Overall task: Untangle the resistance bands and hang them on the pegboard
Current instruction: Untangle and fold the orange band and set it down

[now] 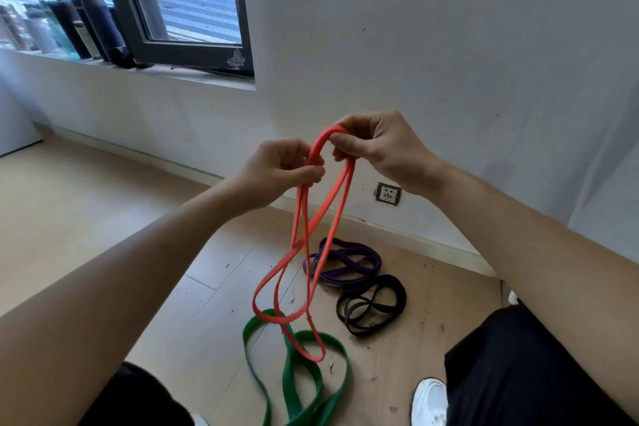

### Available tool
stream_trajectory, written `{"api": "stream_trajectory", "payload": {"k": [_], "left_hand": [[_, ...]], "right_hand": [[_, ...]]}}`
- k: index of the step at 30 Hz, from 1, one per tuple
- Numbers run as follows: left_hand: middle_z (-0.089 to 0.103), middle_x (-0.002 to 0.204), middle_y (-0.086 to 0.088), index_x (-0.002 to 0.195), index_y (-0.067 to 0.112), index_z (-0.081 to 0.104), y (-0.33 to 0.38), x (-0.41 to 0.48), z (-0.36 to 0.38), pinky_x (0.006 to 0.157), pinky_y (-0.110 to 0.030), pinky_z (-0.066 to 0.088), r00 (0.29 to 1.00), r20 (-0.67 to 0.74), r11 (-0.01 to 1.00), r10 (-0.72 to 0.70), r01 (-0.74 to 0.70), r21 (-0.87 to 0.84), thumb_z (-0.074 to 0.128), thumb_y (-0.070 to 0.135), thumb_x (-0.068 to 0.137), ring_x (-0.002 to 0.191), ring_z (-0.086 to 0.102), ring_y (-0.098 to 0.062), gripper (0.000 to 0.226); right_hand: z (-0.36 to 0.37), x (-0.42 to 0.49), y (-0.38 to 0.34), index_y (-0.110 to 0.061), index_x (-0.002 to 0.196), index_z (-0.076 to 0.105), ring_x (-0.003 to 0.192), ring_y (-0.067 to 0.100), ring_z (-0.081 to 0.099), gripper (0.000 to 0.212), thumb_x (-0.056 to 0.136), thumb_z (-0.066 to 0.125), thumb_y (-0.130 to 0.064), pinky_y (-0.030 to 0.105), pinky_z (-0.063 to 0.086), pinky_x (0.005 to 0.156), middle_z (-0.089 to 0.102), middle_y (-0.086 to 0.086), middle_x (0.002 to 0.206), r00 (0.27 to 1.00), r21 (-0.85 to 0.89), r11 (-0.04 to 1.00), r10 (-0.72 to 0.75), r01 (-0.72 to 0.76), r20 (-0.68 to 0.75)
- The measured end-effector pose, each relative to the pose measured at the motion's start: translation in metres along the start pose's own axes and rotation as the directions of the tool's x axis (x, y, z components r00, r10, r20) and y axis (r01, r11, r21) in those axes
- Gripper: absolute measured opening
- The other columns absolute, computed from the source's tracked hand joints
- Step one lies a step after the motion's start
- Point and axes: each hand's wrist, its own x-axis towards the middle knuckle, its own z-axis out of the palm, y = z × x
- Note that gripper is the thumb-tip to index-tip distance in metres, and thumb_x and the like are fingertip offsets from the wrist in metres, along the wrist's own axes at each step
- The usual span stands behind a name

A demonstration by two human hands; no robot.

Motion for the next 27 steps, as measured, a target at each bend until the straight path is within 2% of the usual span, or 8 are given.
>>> {"api": "stream_trajectory", "payload": {"k": [5,8,11,15,19,22,25,27], "left_hand": [[0.075,0.097,-0.008,0.106,0.007,0.069,-0.012,-0.007,-0.013,0.088,-0.03,0.061,0.997,0.071,0.999,-0.044,0.041,0.034,0.065,0.01,0.094,0.092,0.075,-0.019,0.014],[0.076,0.094,-0.009,0.109,0.007,0.068,-0.011,-0.01,-0.021,0.087,-0.033,0.062,0.998,-0.012,0.994,-0.065,0.064,-0.086,0.067,0.012,0.091,0.09,0.076,-0.022,0.019],[0.078,0.09,-0.007,0.106,0.01,0.069,0.0,-0.01,-0.024,0.082,-0.031,0.062,0.992,-0.119,0.978,-0.033,0.007,-0.21,0.07,0.024,0.082,0.088,0.077,-0.024,0.028],[0.077,0.089,-0.004,0.106,0.01,0.072,0.009,-0.008,-0.014,0.077,-0.025,0.06,0.989,-0.134,0.984,0.064,-0.085,-0.158,0.071,0.027,0.083,0.085,0.075,-0.019,0.028],[0.077,0.09,-0.007,0.106,0.009,0.074,0.01,-0.004,-0.005,0.078,-0.027,0.061,0.977,-0.183,0.985,0.112,-0.134,-0.108,0.074,0.021,0.087,0.083,0.075,-0.022,0.022],[0.077,0.091,-0.007,0.106,0.01,0.074,0.011,-0.002,-0.002,0.078,-0.029,0.062,0.967,-0.205,0.985,0.153,-0.165,-0.042,0.076,0.018,0.087,0.082,0.075,-0.021,0.02],[0.078,0.094,-0.002,0.109,0.012,0.073,0.01,-0.002,0.0,0.082,-0.031,0.062,0.974,-0.171,0.988,0.151,-0.156,-0.017,0.076,0.015,0.088,0.086,0.076,-0.016,0.022],[0.077,0.095,0.001,0.111,0.012,0.072,0.008,-0.002,0.001,0.084,-0.031,0.062,0.979,-0.139,0.988,0.153,-0.151,0.025,0.076,0.014,0.088,0.089,0.076,-0.014,0.024]], "right_hand": [[0.001,0.002,-0.006,-0.004,0.108,0.07,0.082,0.02,0.071,0.014,0.097,0.064,-0.009,0.028,0.056,0.078,0.073,0.007,0.086,0.988,0.157,0.985,-0.049,0.072,-0.148],[-0.001,0.001,-0.003,-0.005,0.109,0.069,0.086,0.022,0.073,0.015,0.096,0.066,-0.012,0.031,0.058,0.083,0.074,0.006,0.089,0.994,0.161,0.987,0.007,0.011,-0.108],[0.002,-0.003,0.0,-0.005,0.114,0.067,0.092,0.022,0.073,0.024,0.092,0.071,-0.013,0.033,0.058,0.09,0.073,0.01,0.098,0.997,0.084,0.994,0.074,-0.075,0.023],[0.013,-0.005,-0.007,-0.007,0.117,0.066,0.091,0.019,0.074,0.027,0.091,0.072,-0.014,0.031,0.06,0.087,0.074,0.01,0.1,0.99,-0.023,0.999,0.047,-0.044,0.133],[0.008,-0.001,-0.01,-0.003,0.111,0.072,0.087,0.016,0.074,0.024,0.09,0.075,-0.015,0.034,0.062,0.085,0.075,0.005,0.094,0.996,-0.198,0.98,-0.009,0.027,0.092],[-0.001,0.001,-0.013,-0.008,0.106,0.076,0.083,0.01,0.073,0.022,0.088,0.077,-0.02,0.028,0.061,0.078,0.076,-0.002,0.09,0.995,-0.346,0.935,-0.053,0.081,0.089],[-0.007,0.002,-0.016,-0.011,0.106,0.076,0.078,0.006,0.072,0.021,0.088,0.076,-0.021,0.019,0.057,0.069,0.074,-0.007,0.087,0.993,-0.37,0.922,-0.086,0.109,0.078],[-0.01,0.0,-0.017,-0.011,0.106,0.075,0.078,0.006,0.071,0.02,0.088,0.076,-0.019,0.018,0.056,0.068,0.073,-0.007,0.086,0.995,-0.339,0.937,-0.068,0.087,0.068]]}}
